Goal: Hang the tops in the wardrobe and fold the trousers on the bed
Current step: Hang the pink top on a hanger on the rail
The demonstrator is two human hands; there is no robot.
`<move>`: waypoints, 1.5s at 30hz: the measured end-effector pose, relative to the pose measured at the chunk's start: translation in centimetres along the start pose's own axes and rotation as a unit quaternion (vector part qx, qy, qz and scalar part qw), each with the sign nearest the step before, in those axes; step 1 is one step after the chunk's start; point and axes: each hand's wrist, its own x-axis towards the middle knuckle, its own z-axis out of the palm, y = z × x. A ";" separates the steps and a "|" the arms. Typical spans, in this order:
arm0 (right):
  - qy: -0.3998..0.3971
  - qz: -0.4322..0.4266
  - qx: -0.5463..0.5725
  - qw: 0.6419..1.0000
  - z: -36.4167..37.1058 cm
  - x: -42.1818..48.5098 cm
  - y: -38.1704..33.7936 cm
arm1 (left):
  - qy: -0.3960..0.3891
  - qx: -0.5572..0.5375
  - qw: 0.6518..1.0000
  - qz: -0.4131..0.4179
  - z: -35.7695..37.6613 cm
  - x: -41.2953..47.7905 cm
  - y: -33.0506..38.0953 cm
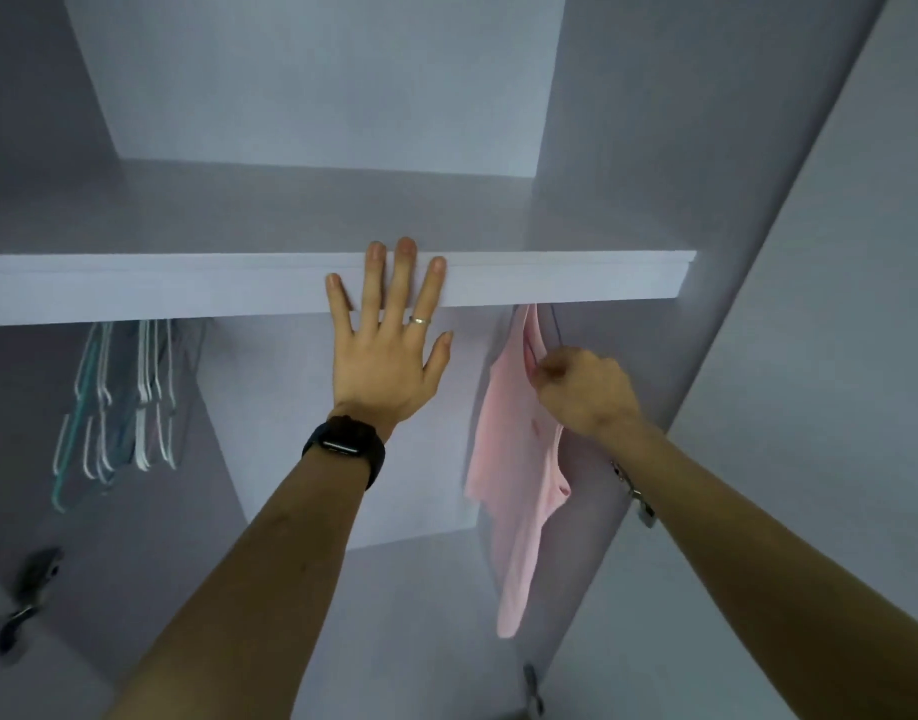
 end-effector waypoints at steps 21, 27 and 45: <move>-0.026 0.068 0.085 0.994 10.7 -24.7 14.3 | -0.335 -0.347 0.876 -0.012 -3.0 -26.2 10.6; 0.029 0.142 0.052 0.988 11.9 -28.2 16.2 | -0.417 -0.407 0.805 0.114 0.4 -26.3 14.5; 0.289 0.684 -0.052 0.668 9.9 -60.0 9.0 | -0.442 -0.528 0.422 0.590 -12.4 -34.6 32.1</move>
